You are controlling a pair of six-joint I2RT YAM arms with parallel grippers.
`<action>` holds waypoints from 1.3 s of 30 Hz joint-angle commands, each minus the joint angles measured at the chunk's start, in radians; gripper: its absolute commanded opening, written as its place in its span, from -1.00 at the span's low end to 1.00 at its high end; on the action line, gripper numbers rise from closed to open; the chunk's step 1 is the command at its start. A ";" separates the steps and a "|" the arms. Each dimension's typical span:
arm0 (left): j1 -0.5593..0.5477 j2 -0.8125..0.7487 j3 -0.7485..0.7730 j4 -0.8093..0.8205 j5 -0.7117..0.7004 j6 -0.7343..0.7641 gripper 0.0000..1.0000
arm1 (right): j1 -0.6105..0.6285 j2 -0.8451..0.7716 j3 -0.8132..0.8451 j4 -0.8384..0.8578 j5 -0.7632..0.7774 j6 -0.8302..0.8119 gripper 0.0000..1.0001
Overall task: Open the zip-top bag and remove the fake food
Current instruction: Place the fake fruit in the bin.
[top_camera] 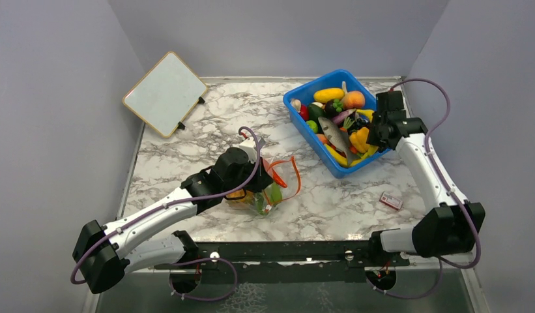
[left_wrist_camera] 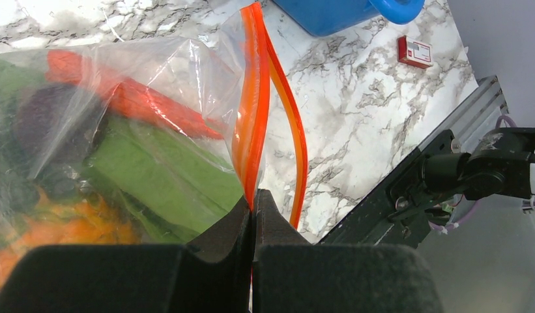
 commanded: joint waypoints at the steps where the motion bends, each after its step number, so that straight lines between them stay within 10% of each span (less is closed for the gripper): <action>1: -0.002 -0.023 0.008 0.009 -0.003 0.005 -1.00 | -0.063 0.082 0.091 0.101 -0.008 -0.079 -0.58; 14: -0.003 -0.025 0.013 0.021 0.000 0.003 -1.00 | -0.155 0.367 0.142 0.102 0.025 -0.073 -0.42; 16: -0.003 -0.037 0.003 0.019 -0.010 0.001 -1.00 | -0.160 0.352 0.121 0.115 0.043 -0.068 0.09; 19: -0.002 -0.044 -0.002 0.016 -0.013 0.000 -1.00 | -0.166 0.336 0.114 0.120 0.055 -0.065 0.26; 29: -0.002 -0.011 0.011 0.022 0.003 0.002 -1.00 | -0.166 0.208 0.138 0.140 -0.027 -0.041 0.22; 39: -0.002 -0.014 0.009 0.025 0.013 0.003 -1.00 | -0.167 0.234 0.081 0.322 -0.108 -0.004 -0.23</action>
